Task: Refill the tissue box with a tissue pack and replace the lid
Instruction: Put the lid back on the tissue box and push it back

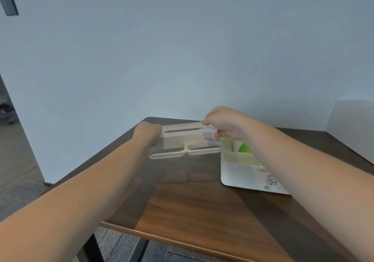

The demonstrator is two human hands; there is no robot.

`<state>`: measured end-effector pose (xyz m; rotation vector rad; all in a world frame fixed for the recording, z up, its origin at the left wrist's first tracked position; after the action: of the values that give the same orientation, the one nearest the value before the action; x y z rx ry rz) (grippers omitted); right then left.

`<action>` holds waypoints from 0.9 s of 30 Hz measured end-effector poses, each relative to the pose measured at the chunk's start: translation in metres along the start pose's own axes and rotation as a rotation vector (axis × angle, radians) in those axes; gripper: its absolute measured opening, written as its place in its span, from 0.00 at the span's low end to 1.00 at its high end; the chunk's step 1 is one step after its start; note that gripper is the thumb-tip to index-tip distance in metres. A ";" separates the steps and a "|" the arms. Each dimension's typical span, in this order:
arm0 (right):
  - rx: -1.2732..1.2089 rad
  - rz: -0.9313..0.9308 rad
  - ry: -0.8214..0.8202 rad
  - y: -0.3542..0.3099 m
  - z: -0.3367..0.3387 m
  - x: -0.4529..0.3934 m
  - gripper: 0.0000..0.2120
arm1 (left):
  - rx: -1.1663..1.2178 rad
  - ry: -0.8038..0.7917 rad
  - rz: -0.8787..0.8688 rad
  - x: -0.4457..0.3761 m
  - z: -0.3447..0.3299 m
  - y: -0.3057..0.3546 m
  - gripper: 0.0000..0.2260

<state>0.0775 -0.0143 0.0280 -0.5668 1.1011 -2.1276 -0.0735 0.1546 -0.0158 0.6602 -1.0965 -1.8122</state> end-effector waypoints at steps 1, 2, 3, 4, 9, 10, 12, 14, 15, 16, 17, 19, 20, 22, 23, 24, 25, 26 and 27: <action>-0.009 0.004 0.021 -0.001 0.012 0.004 0.14 | 0.040 -0.016 -0.009 0.002 -0.005 0.008 0.10; -0.016 0.005 0.045 0.000 0.025 0.007 0.14 | 0.073 -0.036 -0.014 0.005 -0.012 0.017 0.07; -0.025 0.004 0.072 0.002 0.037 0.011 0.14 | 0.099 -0.052 -0.013 0.007 -0.020 0.025 0.03; -0.030 0.001 0.099 0.005 0.050 0.015 0.13 | 0.122 -0.069 -0.016 0.010 -0.029 0.034 0.01; -0.010 -0.060 0.211 0.038 0.096 0.029 0.14 | 0.153 -0.195 -0.063 0.030 -0.079 0.070 0.03; 0.006 -0.070 0.223 0.044 0.103 0.031 0.14 | 0.148 -0.215 -0.064 0.033 -0.088 0.074 0.05; 0.052 -0.086 0.251 0.056 0.116 0.034 0.14 | 0.129 -0.245 -0.063 0.041 -0.103 0.080 0.08; 0.101 -0.099 0.279 0.064 0.125 0.039 0.14 | 0.108 -0.265 -0.078 0.046 -0.115 0.084 0.07; 0.118 -0.100 0.284 0.069 0.129 0.040 0.15 | 0.107 -0.277 -0.080 0.049 -0.121 0.086 0.06; 0.130 -0.103 0.283 0.073 0.131 0.042 0.15 | 0.111 -0.285 -0.077 0.051 -0.127 0.087 0.06; 0.141 -0.106 0.282 0.078 0.133 0.043 0.15 | 0.114 -0.295 -0.074 0.053 -0.132 0.087 0.06; 0.183 -0.121 0.273 0.088 0.133 0.044 0.15 | 0.124 -0.312 -0.070 0.056 -0.142 0.087 0.07; 0.208 -0.130 0.269 0.092 0.132 0.044 0.14 | 0.119 -0.317 -0.075 0.057 -0.146 0.087 0.08; 0.228 -0.142 0.283 0.101 0.132 0.044 0.13 | 0.102 -0.322 -0.092 0.059 -0.153 0.088 0.11; 0.223 -0.145 0.290 0.106 0.133 0.044 0.14 | 0.102 -0.328 -0.098 0.060 -0.157 0.088 0.10; 0.206 -0.155 0.299 0.111 0.133 0.043 0.17 | 0.113 -0.334 -0.097 0.061 -0.161 0.088 0.08; 0.196 -0.167 0.306 0.115 0.133 0.044 0.19 | 0.132 -0.341 -0.091 0.063 -0.164 0.088 0.06; 0.192 -0.176 0.300 0.118 0.133 0.045 0.19 | 0.147 -0.340 -0.081 0.063 -0.167 0.088 0.04; 0.195 -0.180 0.292 0.121 0.133 0.044 0.18 | 0.151 -0.338 -0.079 0.063 -0.169 0.088 0.04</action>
<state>0.1749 -0.1694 0.0036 -0.2778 1.0081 -2.5001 0.0669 0.0108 -0.0161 0.5000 -1.4597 -1.9691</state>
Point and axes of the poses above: each hand's wrist, its own x-axis away from the middle knuckle, its own z-axis out of the back of the hand, y = z × x, the point moved 6 cm from there along -x, towards the middle knuckle, and after that the axes turned 3 degrees about -y, right-handed, at the moved point
